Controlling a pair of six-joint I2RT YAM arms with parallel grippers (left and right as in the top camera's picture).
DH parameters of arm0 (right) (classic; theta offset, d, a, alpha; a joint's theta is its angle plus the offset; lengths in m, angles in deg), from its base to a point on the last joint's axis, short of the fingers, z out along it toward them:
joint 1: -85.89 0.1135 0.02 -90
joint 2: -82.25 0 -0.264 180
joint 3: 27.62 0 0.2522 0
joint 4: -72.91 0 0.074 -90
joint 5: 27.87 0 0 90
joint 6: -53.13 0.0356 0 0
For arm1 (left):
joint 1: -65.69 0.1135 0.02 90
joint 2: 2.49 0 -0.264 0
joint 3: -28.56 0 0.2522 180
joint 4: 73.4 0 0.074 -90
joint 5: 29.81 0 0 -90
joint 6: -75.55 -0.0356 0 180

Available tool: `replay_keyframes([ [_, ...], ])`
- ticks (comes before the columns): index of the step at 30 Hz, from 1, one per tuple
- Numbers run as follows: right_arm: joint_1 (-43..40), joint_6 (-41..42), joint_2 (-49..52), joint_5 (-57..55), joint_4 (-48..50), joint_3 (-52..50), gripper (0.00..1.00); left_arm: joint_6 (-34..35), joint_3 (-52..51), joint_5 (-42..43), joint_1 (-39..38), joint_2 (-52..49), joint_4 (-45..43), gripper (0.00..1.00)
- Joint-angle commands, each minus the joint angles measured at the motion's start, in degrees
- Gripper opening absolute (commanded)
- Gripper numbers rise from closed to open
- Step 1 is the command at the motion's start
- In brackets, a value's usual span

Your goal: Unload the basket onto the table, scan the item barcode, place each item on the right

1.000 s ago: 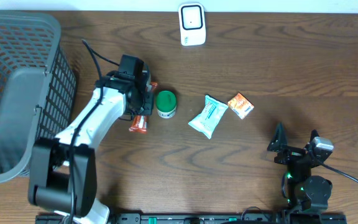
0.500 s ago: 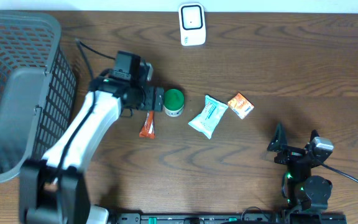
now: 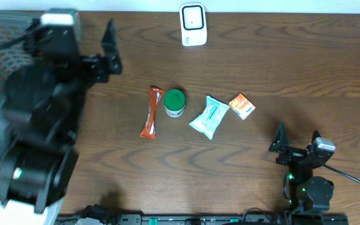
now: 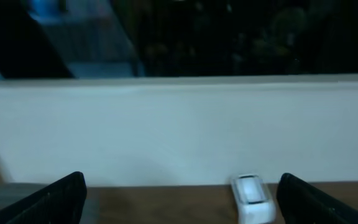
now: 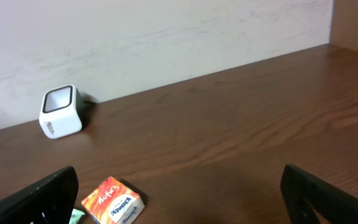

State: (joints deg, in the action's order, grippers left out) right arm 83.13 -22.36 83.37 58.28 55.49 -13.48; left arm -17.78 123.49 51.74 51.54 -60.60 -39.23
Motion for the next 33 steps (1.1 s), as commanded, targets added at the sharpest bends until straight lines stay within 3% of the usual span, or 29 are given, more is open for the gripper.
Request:
replay_keyframes([
  [1, 0.46, 0.48, 0.00, -0.33, -0.22, -0.07, 0.99, -11.41, 0.33, -10.82, -0.02, 3.65, 3.54, 0.98],
  [14, 0.46, 0.48, 0.00, -0.33, -0.22, -0.07, 0.99, -12.48, 0.17, -19.30, 0.00, 17.66, 3.96, 0.98],
  [28, 0.46, 0.76, 0.00, 4.24, -0.61, -0.07, 0.99, -12.44, -6.19, -19.19, 5.27, 27.26, -1.53, 0.98],
  [33, 0.76, 5.68, 0.09, 11.43, 0.02, -0.07, 0.99, -12.50, -8.55, -11.78, 7.52, 30.56, -3.21, 0.98],
])
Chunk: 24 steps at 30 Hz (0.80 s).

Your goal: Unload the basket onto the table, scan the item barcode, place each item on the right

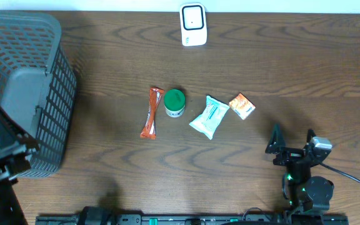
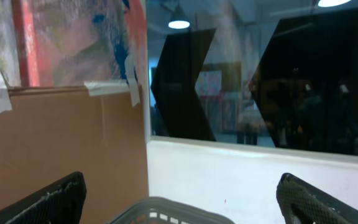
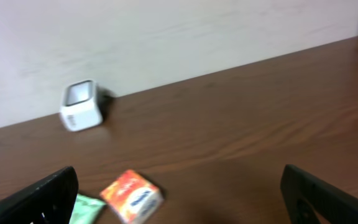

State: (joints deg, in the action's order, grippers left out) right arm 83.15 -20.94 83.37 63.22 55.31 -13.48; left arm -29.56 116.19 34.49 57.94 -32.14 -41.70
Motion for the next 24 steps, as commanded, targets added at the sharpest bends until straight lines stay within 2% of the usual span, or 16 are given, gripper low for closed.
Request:
replay_keyframes([
  [1, 0.85, 4.66, 0.11, 9.03, 0.42, -0.07, 0.99, -0.72, -1.62, 7.41, 1.36, 2.75, -0.79, 0.98],
  [6, 2.27, 4.87, 0.68, 23.54, 0.59, 0.42, 0.99, -0.70, -2.75, 10.10, 1.66, 7.10, -1.22, 0.98],
  [14, 6.01, 5.53, 6.12, 22.82, -7.04, 9.16, 0.99, -0.70, -6.16, 10.03, 1.68, 15.34, -3.58, 0.98],
  [19, 8.85, 6.75, 17.66, 19.50, -13.09, 21.35, 0.99, -0.70, -9.42, 10.03, 1.68, 19.74, -6.16, 0.98],
  [24, 15.52, 6.78, 36.02, 12.61, -22.82, 37.51, 0.99, -0.72, -13.79, 9.60, 1.68, 22.99, -9.99, 0.98],
])
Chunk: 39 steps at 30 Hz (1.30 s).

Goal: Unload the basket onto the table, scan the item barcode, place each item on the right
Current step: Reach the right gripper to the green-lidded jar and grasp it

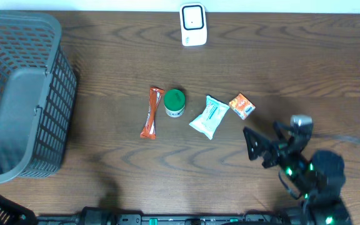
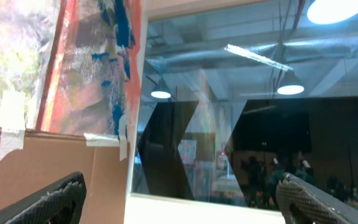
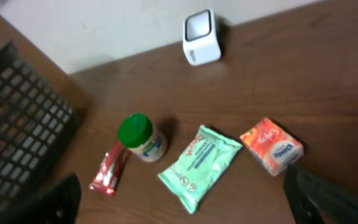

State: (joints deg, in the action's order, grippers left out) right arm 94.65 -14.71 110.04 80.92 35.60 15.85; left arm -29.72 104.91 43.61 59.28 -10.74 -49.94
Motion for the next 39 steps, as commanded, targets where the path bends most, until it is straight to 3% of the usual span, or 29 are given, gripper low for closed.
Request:
replay_keyframes([
  [1, 5.90, 0.52, 13.05, -6.40, -4.81, 11.30, 0.99, -0.59, -3.26, 0.13, 0.35, 2.08, -2.19, 0.98],
  [8, 24.74, 0.55, 41.11, -30.69, -24.35, 39.23, 0.99, -0.59, -10.03, -2.56, 0.37, 7.85, -8.81, 0.98],
  [13, 32.50, 0.52, 56.19, -25.70, -34.47, 56.48, 0.99, -0.57, -11.26, -3.61, 1.01, 8.02, -10.54, 0.98],
  [18, 36.35, 0.52, 63.52, -19.08, -30.75, 58.99, 0.99, -0.57, -11.26, -3.63, 1.01, 8.09, -11.52, 0.98],
  [19, 37.05, 0.52, 65.29, -19.41, -27.69, 58.99, 0.95, -0.57, -11.26, -3.63, 1.01, 8.09, -11.50, 0.98],
  [21, 37.27, 3.02, 67.08, -18.53, -23.45, 59.12, 0.99, -0.57, -11.26, -3.63, 1.01, 8.09, -11.50, 0.98],
  [24, 36.57, 17.11, 69.40, -17.86, -21.88, 61.51, 0.95, -0.55, -11.26, -3.61, 1.01, 8.09, -11.28, 0.98],
  [28, 34.16, 21.77, 72.81, -17.99, -23.52, 66.20, 0.95, -0.57, -11.26, -3.63, 1.01, 8.09, -10.38, 0.98],
  [39, 29.42, 30.05, 95.93, -18.86, -48.39, 95.47, 0.99, -0.55, -11.26, -3.61, 1.01, 8.09, -9.94, 0.98],
])
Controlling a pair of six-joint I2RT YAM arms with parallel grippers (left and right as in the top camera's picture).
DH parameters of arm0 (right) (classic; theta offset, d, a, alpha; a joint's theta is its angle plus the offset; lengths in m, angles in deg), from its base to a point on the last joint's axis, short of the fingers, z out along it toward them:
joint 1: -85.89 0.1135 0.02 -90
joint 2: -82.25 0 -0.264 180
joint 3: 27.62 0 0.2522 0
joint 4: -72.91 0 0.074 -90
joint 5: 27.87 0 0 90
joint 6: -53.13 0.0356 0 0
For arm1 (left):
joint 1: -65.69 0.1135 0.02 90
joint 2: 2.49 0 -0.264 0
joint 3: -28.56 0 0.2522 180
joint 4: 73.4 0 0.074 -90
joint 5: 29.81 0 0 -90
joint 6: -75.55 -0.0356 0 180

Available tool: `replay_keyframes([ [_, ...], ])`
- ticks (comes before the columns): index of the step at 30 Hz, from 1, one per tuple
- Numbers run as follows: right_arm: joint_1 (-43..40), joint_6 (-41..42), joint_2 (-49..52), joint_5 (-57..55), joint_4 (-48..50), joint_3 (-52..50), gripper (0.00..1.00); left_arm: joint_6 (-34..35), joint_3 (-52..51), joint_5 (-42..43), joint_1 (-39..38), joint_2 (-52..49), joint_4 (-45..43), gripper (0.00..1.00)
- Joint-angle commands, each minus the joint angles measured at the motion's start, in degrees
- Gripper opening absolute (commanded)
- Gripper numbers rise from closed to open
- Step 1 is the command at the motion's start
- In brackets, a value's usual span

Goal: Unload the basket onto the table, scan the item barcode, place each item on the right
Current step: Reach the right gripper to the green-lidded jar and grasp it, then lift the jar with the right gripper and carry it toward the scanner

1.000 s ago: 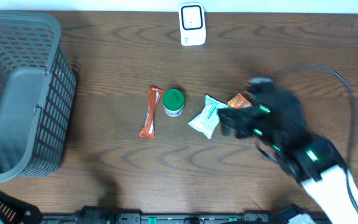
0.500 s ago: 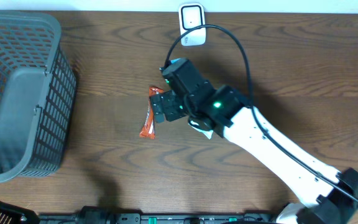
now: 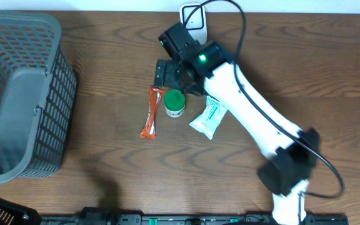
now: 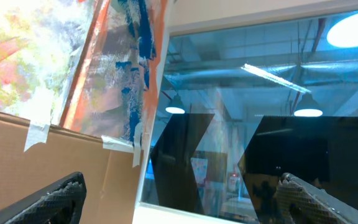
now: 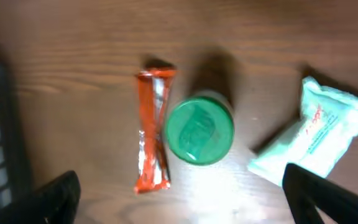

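Note:
Three items lie in a row mid-table: an orange-red sachet [image 3: 150,114], a jar with a green lid [image 3: 174,102] and a mint-green wipes packet [image 3: 209,118]. The white scanner [image 3: 192,17] stands at the far edge, partly behind a cable. My right gripper [image 3: 177,79] hangs open just beyond the jar, holding nothing. Its wrist view looks straight down on the jar [image 5: 199,129], the sachet [image 5: 153,130] and the packet [image 5: 325,134], with the right gripper [image 5: 180,202] spread wide. My left gripper [image 4: 179,198] is open, aimed at a wall and window.
A dark mesh basket [image 3: 60,44] fills the left side of the wooden table [image 3: 305,69]. My right arm [image 3: 255,119] stretches from the front right edge across to the items, covering the spot right of the wipes packet. A bit of the left arm shows at the front left corner.
My right gripper was low at the front right, facing the items from a distance. Now it is reached out over the jar, looking straight down. The left wrist view has tilted slightly upward.
At first my left arm loomed over the basket and my right gripper rested at the front right. Then the left arm was back at the front left corner. The right gripper then stood raised, facing the items, and now hangs open over the jar.

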State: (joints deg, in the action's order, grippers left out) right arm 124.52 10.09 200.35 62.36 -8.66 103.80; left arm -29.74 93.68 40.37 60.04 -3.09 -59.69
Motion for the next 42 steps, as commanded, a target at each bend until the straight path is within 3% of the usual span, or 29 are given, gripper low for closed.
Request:
replay_keyframes([
  [1, -0.46, 6.80, 7.15, -0.31, -5.53, 8.96, 0.99, -0.52, -0.02, -0.37, 0.24, 0.44, -0.20, 0.98],
  [9, -0.37, 15.41, 12.52, 2.36, -6.40, 9.55, 0.99, -0.55, -0.02, -0.39, 0.24, 0.44, -0.24, 0.98],
  [30, 0.79, 14.23, 23.82, 3.37, -7.56, 9.01, 0.99, -0.55, -0.02, -0.39, 0.24, 0.44, -0.20, 0.98],
  [34, 1.01, 13.62, 24.24, 2.91, -7.37, 9.01, 0.77, -0.55, -0.02, -0.39, 0.24, 0.44, -0.20, 0.98],
  [38, 1.16, 9.94, 24.30, 2.69, -6.51, 9.01, 0.61, -0.55, -0.02, -0.39, 0.24, 0.44, -0.02, 0.98],
  [42, 1.16, 6.32, 24.30, 3.41, -7.02, 9.03, 0.58, -0.55, -0.02, -0.39, 0.24, 0.44, -0.02, 0.98],
])
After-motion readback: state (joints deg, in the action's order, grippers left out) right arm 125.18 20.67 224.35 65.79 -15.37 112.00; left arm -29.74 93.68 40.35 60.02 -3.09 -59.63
